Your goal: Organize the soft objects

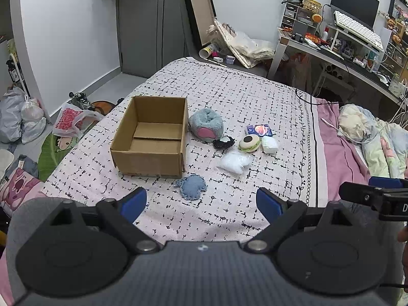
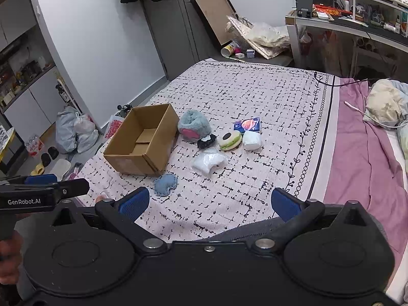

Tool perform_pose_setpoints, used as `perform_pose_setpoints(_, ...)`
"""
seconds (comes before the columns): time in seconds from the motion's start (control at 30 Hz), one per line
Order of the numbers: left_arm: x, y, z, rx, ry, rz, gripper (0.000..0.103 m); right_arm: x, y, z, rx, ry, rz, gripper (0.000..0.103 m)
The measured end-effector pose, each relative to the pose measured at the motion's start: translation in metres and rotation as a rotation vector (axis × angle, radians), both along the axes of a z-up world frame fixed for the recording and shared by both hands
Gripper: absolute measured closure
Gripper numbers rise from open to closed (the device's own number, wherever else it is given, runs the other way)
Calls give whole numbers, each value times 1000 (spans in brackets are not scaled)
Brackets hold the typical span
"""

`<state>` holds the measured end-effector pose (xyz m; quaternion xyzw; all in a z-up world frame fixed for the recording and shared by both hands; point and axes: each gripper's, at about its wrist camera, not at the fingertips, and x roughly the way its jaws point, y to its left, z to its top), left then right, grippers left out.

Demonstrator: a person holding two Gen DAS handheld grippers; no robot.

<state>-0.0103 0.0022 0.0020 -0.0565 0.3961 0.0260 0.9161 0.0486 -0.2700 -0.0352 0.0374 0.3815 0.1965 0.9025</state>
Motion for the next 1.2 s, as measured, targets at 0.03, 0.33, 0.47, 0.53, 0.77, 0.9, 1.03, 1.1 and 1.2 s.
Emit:
perform_pose_setpoints(0.03,0,0,0,0,-1,0,11,0,0,0,0,-2,0,0)
perform_pose_setpoints(0.33,-2,-1,0,10,-13,9,11,2,1,-4,-3,0,-3,0)
perform_pose_setpoints(0.47,-1,-2,0,22,-17,14,11,2,2,-5,2,3,4,0)
perform_pose_setpoints(0.53,0,-2,-1,6,-11,9,11,3,3,-7,-5,3,8,0)
perform_pose_setpoints(0.77,10,-2,-11,-4,3,3,11,11,7,-16,-34,-14,7,0)
perform_pose_setpoints(0.9,18,1,-17,2,9,19,11,20,8,-22,-29,0,11,0)
perform_pose_setpoints(1.03,27,5,-24,-7,28,33,11,28,7,-26,-22,9,7,0)
perform_pose_setpoints(1.1,31,7,-27,-8,37,41,11,33,7,-28,-15,21,10,0)
perform_pose_setpoints(1.2,37,9,-30,-15,45,48,11,39,8,-31,-16,35,22,0)
